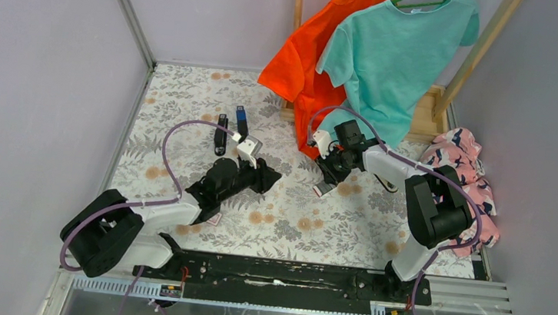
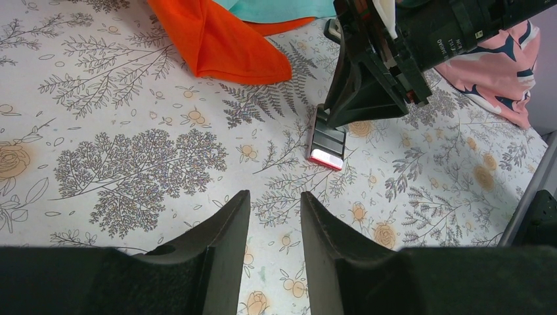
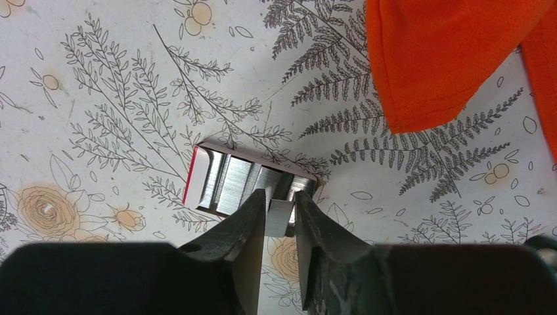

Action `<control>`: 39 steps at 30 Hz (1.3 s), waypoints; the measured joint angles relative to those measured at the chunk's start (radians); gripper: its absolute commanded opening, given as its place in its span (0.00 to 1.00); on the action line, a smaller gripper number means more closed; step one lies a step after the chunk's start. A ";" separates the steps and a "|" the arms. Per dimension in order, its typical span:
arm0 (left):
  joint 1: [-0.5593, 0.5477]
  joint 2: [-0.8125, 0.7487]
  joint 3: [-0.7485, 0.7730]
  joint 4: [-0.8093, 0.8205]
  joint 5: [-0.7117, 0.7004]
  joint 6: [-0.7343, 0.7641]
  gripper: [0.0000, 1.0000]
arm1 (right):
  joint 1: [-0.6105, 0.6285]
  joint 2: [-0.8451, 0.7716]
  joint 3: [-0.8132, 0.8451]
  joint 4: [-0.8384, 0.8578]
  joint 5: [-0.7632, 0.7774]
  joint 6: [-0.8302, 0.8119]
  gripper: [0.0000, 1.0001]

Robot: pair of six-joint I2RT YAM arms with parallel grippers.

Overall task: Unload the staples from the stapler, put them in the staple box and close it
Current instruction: Place the staple in the staple box.

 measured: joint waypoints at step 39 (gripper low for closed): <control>0.001 -0.026 -0.002 0.000 0.000 0.000 0.42 | 0.000 0.000 0.014 0.018 -0.008 0.047 0.28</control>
